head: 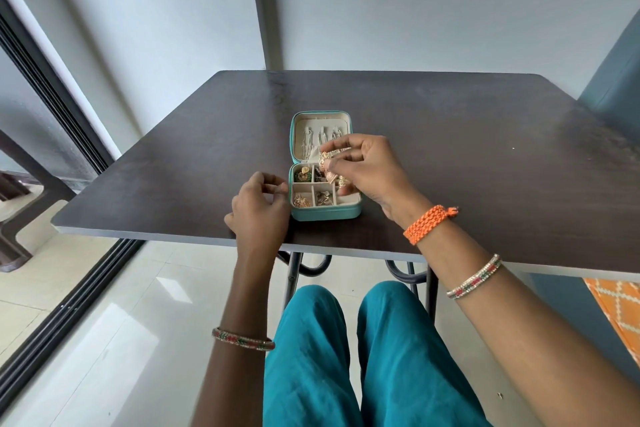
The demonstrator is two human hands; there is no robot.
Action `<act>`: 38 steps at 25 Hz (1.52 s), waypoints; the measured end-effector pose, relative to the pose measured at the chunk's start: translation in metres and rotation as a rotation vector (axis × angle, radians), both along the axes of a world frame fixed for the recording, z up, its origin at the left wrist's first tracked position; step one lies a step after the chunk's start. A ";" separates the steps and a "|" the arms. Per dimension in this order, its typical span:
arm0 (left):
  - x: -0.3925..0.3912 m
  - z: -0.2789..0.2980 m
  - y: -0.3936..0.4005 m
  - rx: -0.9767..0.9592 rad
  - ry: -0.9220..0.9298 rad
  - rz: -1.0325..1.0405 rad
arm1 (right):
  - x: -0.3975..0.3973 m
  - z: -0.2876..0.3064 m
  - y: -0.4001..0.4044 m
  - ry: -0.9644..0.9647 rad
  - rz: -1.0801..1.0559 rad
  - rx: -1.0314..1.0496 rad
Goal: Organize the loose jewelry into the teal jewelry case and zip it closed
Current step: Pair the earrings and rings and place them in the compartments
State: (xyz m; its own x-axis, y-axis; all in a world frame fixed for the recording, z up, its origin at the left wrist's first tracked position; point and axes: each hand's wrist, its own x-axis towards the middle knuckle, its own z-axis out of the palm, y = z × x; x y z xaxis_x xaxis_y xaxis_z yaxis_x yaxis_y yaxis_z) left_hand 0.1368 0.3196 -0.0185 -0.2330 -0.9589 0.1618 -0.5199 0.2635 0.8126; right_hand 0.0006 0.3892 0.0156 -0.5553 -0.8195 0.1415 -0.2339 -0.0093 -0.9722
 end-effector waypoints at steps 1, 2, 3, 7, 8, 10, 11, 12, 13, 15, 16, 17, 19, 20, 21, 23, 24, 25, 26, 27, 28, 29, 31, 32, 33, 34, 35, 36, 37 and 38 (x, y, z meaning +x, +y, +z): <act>0.001 -0.004 0.002 -0.037 0.018 0.000 | 0.000 0.005 0.000 0.014 0.006 0.005; 0.000 -0.008 0.005 -0.092 0.024 0.008 | 0.001 0.009 0.000 0.021 0.022 0.017; 0.000 -0.011 0.009 -0.149 0.028 0.024 | 0.002 0.013 0.000 0.021 0.050 0.035; -0.002 -0.013 0.015 -0.203 0.049 0.092 | 0.012 0.019 -0.004 0.094 0.145 0.163; -0.002 -0.013 0.015 -0.196 0.058 0.088 | 0.015 0.018 -0.006 0.132 0.154 0.198; -0.001 -0.011 0.016 -0.189 0.079 0.066 | 0.017 0.013 -0.012 0.185 0.170 0.256; 0.000 -0.010 0.017 -0.186 0.083 0.058 | 0.017 0.010 -0.016 0.206 0.170 0.277; 0.000 -0.010 0.017 -0.185 0.080 0.055 | 0.016 0.008 -0.019 0.229 0.156 0.299; 0.000 -0.010 0.017 -0.186 0.074 0.057 | 0.016 0.007 -0.021 0.255 0.131 0.323; -0.001 -0.012 0.016 -0.187 0.056 0.064 | 0.016 0.007 -0.024 0.327 0.094 0.370; -0.001 -0.013 0.015 -0.184 0.047 0.068 | 0.017 0.008 -0.024 0.385 0.088 0.391; -0.001 -0.014 0.015 -0.183 0.039 0.072 | 0.020 0.010 -0.023 0.452 0.081 0.409; -0.001 -0.015 0.015 -0.187 0.033 0.077 | 0.025 0.012 -0.019 0.567 0.061 0.416; -0.001 -0.016 0.015 -0.189 0.036 0.076 | 0.027 0.012 -0.018 0.607 0.047 0.421; -0.001 -0.016 0.014 -0.190 0.039 0.073 | 0.028 0.012 -0.016 0.631 0.032 0.435; -0.001 -0.017 0.014 -0.190 0.043 0.068 | 0.027 0.012 -0.014 0.650 0.013 0.469; -0.001 -0.017 0.014 -0.193 0.043 0.067 | 0.026 0.012 -0.013 0.658 0.000 0.471; -0.001 -0.017 0.014 -0.199 0.042 0.066 | 0.027 0.012 -0.012 0.670 -0.020 0.456; -0.001 -0.017 0.014 -0.205 0.040 0.066 | 0.027 0.013 -0.012 0.681 -0.037 0.426; -0.001 -0.017 0.014 -0.211 0.040 0.066 | 0.029 0.015 -0.011 0.687 -0.043 0.396; -0.001 -0.017 0.014 -0.215 0.039 0.067 | 0.030 0.015 -0.012 0.695 -0.034 0.384; -0.001 -0.017 0.013 -0.217 0.039 0.069 | 0.031 0.015 -0.012 0.713 -0.020 0.398; -0.001 -0.018 0.014 -0.222 0.034 0.070 | 0.032 0.013 -0.013 0.758 -0.015 0.451; -0.001 -0.018 0.014 -0.228 0.033 0.068 | 0.032 0.010 -0.014 0.768 -0.029 0.460; -0.002 -0.018 0.014 -0.230 0.031 0.065 | 0.033 0.008 -0.014 0.772 -0.044 0.457; -0.002 -0.018 0.013 -0.227 0.028 0.062 | 0.033 0.006 -0.015 0.776 -0.044 0.460; -0.001 -0.018 0.012 -0.223 0.025 0.062 | 0.033 0.006 -0.015 0.783 -0.032 0.465; -0.001 -0.019 0.012 -0.222 0.022 0.060 | 0.031 0.006 -0.017 0.777 -0.013 0.469; -0.001 -0.019 0.012 -0.219 0.017 0.055 | 0.027 0.007 -0.017 0.739 -0.005 0.443; 0.000 -0.018 0.013 -0.206 0.010 0.044 | 0.021 0.009 -0.017 0.659 -0.010 0.388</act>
